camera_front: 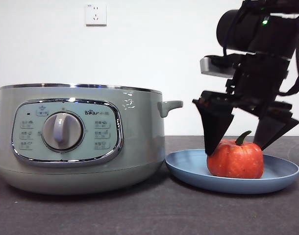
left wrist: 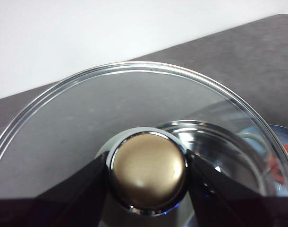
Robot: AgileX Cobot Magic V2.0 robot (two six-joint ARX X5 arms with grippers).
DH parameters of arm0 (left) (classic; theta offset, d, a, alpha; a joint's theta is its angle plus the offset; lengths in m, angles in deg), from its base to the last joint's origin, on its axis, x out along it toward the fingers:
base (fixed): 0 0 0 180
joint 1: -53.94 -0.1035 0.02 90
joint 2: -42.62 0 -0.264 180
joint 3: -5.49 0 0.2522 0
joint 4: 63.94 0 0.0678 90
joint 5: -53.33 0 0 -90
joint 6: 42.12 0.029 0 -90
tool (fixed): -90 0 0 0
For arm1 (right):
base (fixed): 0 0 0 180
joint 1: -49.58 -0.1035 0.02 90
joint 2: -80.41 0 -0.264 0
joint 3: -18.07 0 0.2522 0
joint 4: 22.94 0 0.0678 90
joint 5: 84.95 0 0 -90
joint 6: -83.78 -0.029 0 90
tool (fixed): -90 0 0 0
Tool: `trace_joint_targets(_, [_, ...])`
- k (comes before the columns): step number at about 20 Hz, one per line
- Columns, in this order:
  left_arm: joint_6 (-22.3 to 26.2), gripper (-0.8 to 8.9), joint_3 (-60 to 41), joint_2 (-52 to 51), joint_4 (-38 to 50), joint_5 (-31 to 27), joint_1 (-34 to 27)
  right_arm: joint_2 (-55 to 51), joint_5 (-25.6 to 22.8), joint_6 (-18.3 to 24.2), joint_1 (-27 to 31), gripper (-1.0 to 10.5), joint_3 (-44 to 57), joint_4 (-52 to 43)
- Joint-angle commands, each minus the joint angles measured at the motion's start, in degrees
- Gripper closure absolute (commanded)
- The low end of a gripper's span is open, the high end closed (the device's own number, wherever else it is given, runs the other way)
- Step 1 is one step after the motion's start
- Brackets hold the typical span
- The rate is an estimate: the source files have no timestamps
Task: Take the pumpkin out from the steamer,put the pumpkin in the blue plate,close the lid
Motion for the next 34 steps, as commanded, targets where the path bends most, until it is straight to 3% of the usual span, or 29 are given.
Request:
trace_joint_targets(1, [-0.55, 8.22, 0.7, 1.07, 2.99, 0.35, 0.02, -4.7, -0.11, -1.38, -0.04, 3.2, -0.63, -0.2])
trace_joint_targets(6, [-2.03, 8.22, 0.7, 8.13, 3.28, 7.89, 0.02, -18.25, -0.17, -2.78, 0.0, 3.2, -0.63, 0.61])
trace_joint_targets(14, [-3.45, 8.22, 0.7, 20.63, 8.22, 9.22, 0.02, -34.1, -0.42, -5.25, 0.0, 3.2, -0.63, 0.52])
trace_joint_targets(19, [-4.02, 8.22, 0.7, 25.73, 9.81, 9.31, 0.02, -36.35, -3.43, -5.31, -0.02, 3.2, -0.63, 0.9])
trace_joint_targets(34, [-4.31, 8.22, 0.63, 32.46, 8.24, 10.27, 2.67, -36.33, -3.37, -5.31, -0.02, 3.2, -0.63, 0.87])
